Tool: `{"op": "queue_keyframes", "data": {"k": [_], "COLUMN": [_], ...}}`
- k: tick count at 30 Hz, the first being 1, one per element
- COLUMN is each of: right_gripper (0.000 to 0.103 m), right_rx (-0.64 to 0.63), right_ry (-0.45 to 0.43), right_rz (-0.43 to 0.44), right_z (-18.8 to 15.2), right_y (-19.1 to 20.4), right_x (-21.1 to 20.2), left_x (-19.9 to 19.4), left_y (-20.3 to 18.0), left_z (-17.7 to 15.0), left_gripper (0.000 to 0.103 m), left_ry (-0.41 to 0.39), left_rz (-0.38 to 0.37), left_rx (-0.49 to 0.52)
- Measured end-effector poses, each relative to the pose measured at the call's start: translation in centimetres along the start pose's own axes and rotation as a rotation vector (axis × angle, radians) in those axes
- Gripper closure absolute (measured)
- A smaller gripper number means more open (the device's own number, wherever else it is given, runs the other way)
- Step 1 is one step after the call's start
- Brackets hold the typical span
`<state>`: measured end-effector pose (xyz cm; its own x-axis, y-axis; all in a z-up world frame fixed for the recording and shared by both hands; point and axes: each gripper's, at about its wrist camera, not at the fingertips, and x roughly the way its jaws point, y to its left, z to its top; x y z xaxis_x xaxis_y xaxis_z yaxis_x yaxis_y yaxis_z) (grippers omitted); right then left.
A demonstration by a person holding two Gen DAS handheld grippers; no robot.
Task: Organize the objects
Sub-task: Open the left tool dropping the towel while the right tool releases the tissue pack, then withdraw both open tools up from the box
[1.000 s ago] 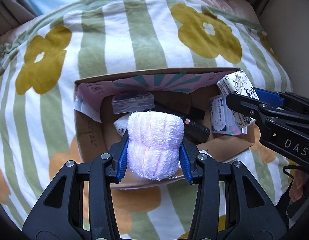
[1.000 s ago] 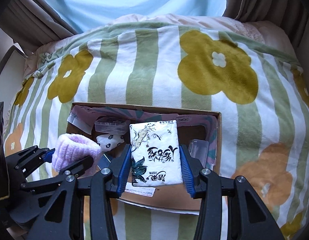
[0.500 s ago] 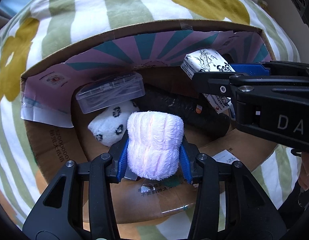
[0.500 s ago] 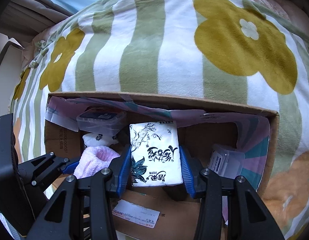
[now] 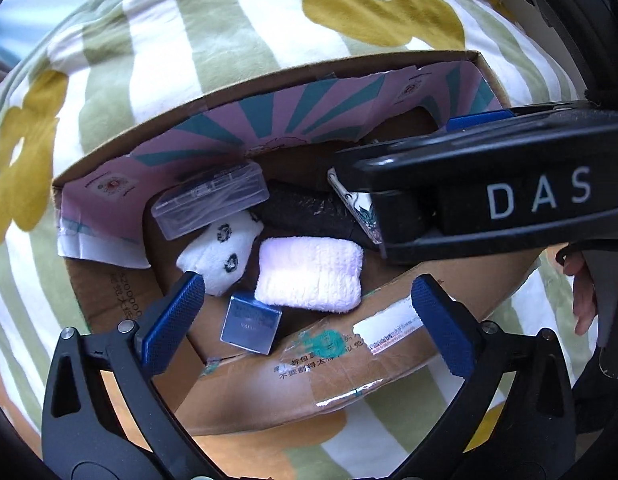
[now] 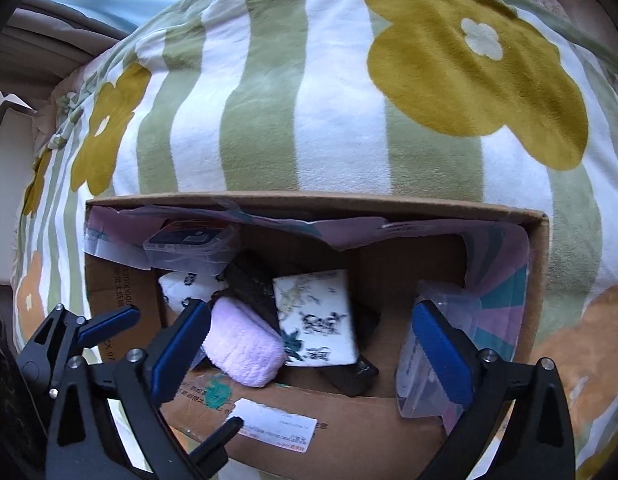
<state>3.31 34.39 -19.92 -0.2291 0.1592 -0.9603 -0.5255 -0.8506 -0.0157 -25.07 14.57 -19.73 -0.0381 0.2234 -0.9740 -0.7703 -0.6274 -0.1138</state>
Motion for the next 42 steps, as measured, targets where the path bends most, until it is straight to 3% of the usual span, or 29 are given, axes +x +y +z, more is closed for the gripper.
{"op": "queue_keyframes", "data": {"k": [19,24,30,42], "right_gripper": [0.003,0.003,0.003,0.002], "right_rx": [-0.004,-0.048,-0.073,-0.153], "right_ry": [-0.045,-0.075,-0.133,-0.302], "right_rz": [-0.068,-0.093,-0.059,-0.126], "right_z": [-1.6,-2.6,-5.1,-13.1], "right_y": [1.1,3.1,5.1,7.2], "right_x": [-3.1,-6.5,-11.7,-20.1], "left_x": [-2.5,-5.9,-11.3,-20.3], "left_y": [-0.2,-0.7,-0.5,-0.6], "left_z": [-0.8,-1.8,-4.5,-11.9], "left_gripper": [0.0,0.0,0.0,0.0], "left_ry": [-0.016,-0.053,-0.116,-0.248], "left_rz": [-0.021,-0.021,-0.017,0.02], "left_rx": [-0.016,-0.02,-0.094,-0.239]}}
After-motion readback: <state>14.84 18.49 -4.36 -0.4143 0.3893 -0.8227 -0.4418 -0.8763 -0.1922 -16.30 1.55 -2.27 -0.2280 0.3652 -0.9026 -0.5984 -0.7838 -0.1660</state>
